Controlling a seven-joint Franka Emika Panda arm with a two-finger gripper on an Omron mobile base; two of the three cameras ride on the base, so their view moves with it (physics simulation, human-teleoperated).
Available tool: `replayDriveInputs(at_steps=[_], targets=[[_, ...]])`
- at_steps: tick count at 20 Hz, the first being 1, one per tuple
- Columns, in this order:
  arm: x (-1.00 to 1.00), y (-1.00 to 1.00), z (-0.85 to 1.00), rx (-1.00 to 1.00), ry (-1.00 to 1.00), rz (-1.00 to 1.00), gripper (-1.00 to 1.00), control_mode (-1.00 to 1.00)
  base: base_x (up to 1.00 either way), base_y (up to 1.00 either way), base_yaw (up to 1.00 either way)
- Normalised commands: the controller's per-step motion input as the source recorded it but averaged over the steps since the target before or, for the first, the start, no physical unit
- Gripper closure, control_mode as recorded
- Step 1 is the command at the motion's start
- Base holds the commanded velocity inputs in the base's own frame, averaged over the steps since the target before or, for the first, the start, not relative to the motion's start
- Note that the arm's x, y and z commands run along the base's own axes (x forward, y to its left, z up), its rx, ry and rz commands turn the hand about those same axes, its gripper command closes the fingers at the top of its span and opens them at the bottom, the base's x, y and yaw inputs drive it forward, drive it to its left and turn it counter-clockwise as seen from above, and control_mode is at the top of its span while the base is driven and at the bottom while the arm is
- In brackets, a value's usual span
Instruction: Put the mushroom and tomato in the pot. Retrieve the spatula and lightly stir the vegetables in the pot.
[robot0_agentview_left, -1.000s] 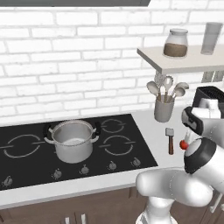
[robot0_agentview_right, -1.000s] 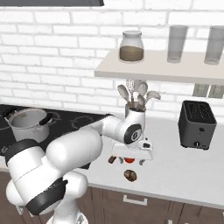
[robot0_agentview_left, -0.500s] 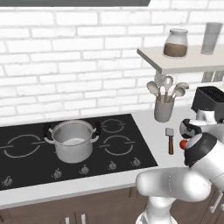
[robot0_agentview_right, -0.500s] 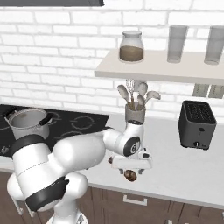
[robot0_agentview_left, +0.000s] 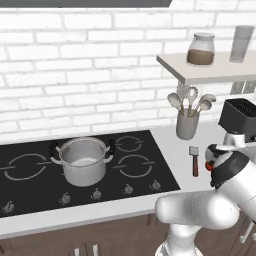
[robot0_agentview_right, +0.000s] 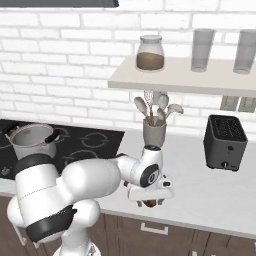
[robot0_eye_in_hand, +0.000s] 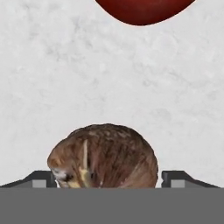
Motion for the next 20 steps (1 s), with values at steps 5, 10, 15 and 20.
replayDriveInputs(at_steps=[5, 10, 15, 20], targets=[[0.28, 0.0, -0.11, 0.0, -0.01, 0.07, -1.0, -1.0, 0.0, 0.0, 0.0], [0.03, 0.22, -0.15, 0.0, -0.05, 0.05, 1.0, -1.0, 0.0, 0.0, 0.0], [-0.19, 0.46, 0.22, 0.0, -0.23, 0.0, 1.0, -1.0, 0.0, 0.0, 0.0], [-0.14, 0.91, 0.91, 0.0, -0.23, 0.0, 1.0, -1.0, 0.0, 0.0, 0.0]])
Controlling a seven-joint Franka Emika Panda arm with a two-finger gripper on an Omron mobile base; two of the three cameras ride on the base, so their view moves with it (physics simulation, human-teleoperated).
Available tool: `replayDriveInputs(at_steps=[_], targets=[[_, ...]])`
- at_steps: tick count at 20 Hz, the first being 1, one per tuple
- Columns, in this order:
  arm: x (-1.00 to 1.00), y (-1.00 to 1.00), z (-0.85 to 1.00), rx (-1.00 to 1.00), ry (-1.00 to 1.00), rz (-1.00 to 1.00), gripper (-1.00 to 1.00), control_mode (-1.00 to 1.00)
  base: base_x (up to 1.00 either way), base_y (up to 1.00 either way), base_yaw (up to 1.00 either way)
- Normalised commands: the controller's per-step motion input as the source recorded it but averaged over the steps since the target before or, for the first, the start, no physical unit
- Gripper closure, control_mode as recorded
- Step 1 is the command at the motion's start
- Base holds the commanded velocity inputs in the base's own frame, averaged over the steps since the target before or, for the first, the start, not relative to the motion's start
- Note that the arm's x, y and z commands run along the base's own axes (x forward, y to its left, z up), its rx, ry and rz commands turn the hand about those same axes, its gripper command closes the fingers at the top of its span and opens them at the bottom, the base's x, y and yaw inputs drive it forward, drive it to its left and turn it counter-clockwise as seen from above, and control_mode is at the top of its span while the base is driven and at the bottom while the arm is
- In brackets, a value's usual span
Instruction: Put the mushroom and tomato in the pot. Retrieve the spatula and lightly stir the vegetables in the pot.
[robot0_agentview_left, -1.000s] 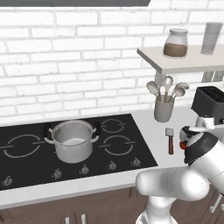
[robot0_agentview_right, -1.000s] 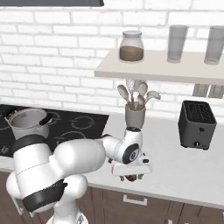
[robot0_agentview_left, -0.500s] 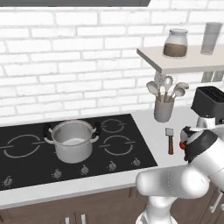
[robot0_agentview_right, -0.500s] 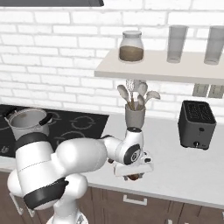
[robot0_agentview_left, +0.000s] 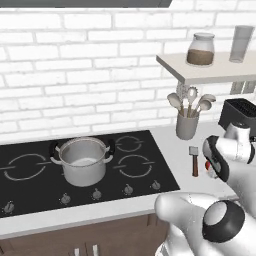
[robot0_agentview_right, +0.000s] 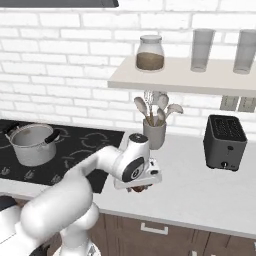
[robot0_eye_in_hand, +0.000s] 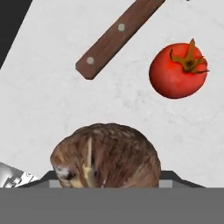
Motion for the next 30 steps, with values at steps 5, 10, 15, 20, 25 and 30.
replayDriveInputs(at_steps=[5, 10, 15, 20, 25, 30], targets=[[0.0, 1.0, 0.82, 0.0, -0.02, 0.0, 1.0, -1.0, 0.0, 0.0, 0.0], [0.02, 1.0, 0.61, 0.0, 0.0, 0.0, 1.0, -1.0, 0.0, 0.0, 0.0], [0.13, 1.0, 0.65, 0.0, 0.0, 0.01, 1.0, -1.0, 0.0, 0.0, 0.0], [0.39, 1.0, 0.53, 0.0, 0.0, 0.01, 1.0, -1.0, 0.0, 0.0, 0.0], [0.55, 1.0, 0.46, 0.01, 0.0, 0.0, 1.0, -1.0, 0.0, 0.0, 0.0], [0.58, 0.96, 0.25, 0.03, 0.0, 0.01, 1.0, -1.0, 0.0, 0.0, 0.0]])
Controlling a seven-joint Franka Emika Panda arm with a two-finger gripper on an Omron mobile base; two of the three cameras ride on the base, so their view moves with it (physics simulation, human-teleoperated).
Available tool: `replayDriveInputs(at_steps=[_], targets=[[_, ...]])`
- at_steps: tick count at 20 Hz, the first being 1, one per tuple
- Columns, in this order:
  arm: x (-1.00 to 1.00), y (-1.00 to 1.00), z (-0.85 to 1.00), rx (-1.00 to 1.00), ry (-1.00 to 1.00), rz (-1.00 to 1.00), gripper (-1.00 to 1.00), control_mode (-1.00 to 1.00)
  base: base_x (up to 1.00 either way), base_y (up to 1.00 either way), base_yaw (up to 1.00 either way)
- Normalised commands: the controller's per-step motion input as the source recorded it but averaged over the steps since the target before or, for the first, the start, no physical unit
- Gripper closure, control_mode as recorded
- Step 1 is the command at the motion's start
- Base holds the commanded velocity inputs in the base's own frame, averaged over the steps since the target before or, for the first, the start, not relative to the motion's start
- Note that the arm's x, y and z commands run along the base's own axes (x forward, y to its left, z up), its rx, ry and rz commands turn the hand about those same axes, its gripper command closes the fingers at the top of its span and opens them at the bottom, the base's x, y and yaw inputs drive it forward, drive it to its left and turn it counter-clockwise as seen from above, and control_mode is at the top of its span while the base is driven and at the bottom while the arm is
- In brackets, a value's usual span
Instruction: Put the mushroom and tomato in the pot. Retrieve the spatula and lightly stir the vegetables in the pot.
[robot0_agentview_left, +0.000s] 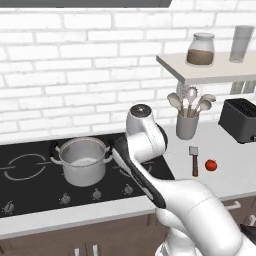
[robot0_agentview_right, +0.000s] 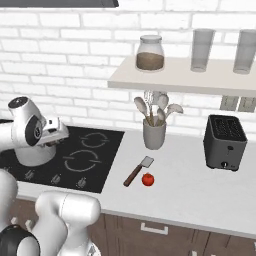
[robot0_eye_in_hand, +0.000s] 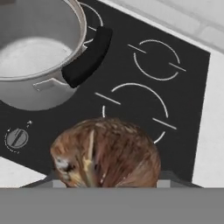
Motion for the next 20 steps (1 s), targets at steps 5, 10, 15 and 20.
replayDriveInputs(at_steps=[5, 10, 15, 20], targets=[[0.6, 0.83, 0.01, 0.06, 0.0, 0.03, 1.0, -1.0, 0.0, 0.0, 0.0], [0.49, 0.83, 0.0, 0.05, 0.01, 0.04, 1.0, -1.0, 0.0, 0.0, 0.0], [0.44, 0.85, -0.17, 0.01, 0.02, 0.04, 1.0, -1.0, 0.0, 0.0, 0.0], [0.58, 0.46, -0.62, 0.0, 0.09, 0.0, 1.0, -1.0, 0.0, 0.0, 0.0]])
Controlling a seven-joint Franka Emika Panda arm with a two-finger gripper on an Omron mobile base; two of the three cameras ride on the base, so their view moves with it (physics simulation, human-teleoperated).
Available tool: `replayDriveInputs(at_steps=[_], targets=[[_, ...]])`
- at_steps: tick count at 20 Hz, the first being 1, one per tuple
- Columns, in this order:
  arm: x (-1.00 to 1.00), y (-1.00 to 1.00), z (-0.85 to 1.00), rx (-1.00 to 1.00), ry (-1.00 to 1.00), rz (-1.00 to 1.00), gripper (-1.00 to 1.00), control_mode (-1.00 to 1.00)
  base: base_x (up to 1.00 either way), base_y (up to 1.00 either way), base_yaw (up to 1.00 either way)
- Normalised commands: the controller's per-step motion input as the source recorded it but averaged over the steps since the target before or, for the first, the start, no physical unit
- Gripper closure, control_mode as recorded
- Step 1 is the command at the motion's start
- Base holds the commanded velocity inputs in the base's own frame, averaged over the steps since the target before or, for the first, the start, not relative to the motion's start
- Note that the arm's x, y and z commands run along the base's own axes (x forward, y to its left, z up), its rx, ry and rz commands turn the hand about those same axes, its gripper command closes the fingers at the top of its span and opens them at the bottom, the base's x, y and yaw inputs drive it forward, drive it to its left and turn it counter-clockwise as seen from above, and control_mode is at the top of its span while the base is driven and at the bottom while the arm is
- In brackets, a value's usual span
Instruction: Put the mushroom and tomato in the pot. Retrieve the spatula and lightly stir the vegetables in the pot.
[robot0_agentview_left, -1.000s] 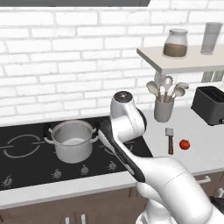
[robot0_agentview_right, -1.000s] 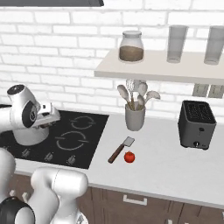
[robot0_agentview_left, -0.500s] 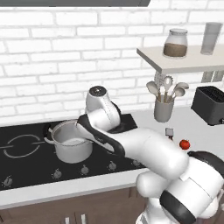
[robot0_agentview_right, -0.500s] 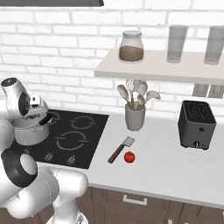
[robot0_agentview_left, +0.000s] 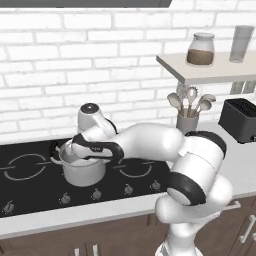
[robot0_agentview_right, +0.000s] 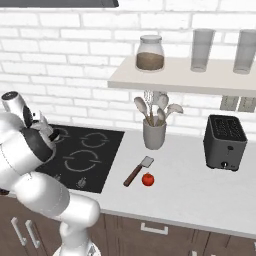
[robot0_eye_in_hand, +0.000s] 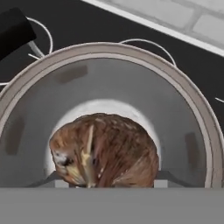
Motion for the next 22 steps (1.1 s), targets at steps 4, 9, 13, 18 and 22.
replayDriveInputs(at_steps=[4, 9, 13, 18, 22], targets=[[0.59, 0.35, -0.63, 0.0, 0.12, 0.0, 1.0, -1.0, 0.0, 0.0, 0.0], [0.35, 0.32, -0.47, 0.0, 0.1, 0.0, 1.0, -1.0, 0.0, 0.0, 0.0], [0.31, 0.08, -0.12, -0.01, 0.02, -0.01, -1.0, -1.0, 0.0, 0.0, 0.0], [0.06, -0.01, 0.01, 0.0, 0.0, -0.01, -1.0, -1.0, 0.0, 0.0, 0.0], [-0.12, -0.13, 0.12, 0.0, 0.0, 0.0, -1.0, -1.0, 0.0, 0.0, 0.0]])
